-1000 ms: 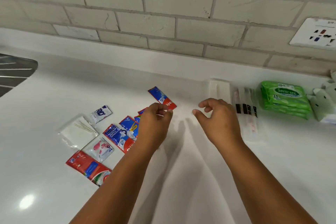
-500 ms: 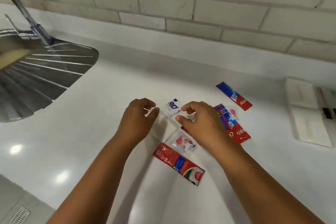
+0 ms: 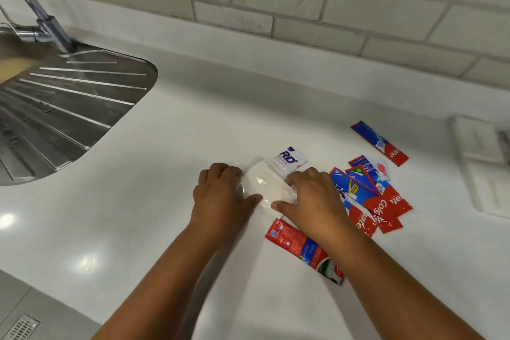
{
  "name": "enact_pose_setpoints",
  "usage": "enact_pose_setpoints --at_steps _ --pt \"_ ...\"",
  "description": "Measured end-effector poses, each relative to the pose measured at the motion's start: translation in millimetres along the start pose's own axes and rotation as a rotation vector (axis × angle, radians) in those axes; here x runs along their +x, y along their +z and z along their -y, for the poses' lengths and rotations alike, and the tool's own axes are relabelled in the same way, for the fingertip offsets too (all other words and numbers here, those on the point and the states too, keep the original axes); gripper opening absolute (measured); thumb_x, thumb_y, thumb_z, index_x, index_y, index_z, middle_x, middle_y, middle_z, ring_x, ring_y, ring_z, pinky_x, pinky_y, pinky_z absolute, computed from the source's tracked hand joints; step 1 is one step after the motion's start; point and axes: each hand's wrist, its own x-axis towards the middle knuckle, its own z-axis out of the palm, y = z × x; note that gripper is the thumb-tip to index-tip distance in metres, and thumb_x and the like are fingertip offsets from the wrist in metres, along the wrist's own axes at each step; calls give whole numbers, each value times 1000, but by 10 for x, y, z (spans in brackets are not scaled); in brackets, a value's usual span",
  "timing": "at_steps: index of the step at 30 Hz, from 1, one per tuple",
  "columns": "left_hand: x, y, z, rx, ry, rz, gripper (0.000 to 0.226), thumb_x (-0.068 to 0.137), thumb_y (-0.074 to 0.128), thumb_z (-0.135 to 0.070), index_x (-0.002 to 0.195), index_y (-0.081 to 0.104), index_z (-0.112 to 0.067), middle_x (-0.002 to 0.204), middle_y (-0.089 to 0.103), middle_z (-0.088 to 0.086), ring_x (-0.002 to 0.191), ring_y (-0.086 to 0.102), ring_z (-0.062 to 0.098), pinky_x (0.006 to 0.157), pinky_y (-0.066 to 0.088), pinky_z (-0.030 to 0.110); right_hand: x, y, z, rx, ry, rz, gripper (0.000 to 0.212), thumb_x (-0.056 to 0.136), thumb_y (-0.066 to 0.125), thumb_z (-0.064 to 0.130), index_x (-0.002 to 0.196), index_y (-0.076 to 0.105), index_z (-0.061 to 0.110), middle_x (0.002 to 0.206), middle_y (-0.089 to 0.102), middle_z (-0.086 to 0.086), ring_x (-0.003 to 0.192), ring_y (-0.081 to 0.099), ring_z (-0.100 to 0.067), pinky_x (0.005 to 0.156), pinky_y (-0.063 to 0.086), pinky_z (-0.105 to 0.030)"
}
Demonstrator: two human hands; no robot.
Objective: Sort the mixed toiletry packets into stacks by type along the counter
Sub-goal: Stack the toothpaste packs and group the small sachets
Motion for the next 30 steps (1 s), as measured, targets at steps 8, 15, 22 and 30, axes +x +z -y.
enact_pose_setpoints --at_steps 8,15,22,30 --pt "45 -89 -52 -362 -15 107 40 75 79 -31 100 48 -27 98 60 -8 90 57 16 70 48 27 -9 -64 39 94 -12 -27 45 79 69 51 112 52 26 117 61 4 109 49 -17 92 44 -37" --pt "2 -232 -505 -873 -47 95 51 85 71 -18 119 42 -42 101 63 -2 85 68 14 72 58 25 -212 -286 -221 584 75 -106 36 84 66 43 113 52 27 110 64 7 99 63 -15 79 58 -32" --pt "-121 23 -1513 -1135 -138 237 44 84 72 -22 120 48 -32 101 69 -1 86 72 16 69 60 32 -512 -595 -1009 1098 290 -212 18 85 69 33 98 60 25 103 69 6 92 68 -13 76 56 -27" --pt "-407 820 -2664 -1017 -67 353 16 86 71 -16 98 62 -12 81 66 5 69 66 18 62 57 30 -905 -829 -2244 1275 398 -407 14 83 73 25 90 64 17 80 68 3 64 62 -9 58 44 -16"
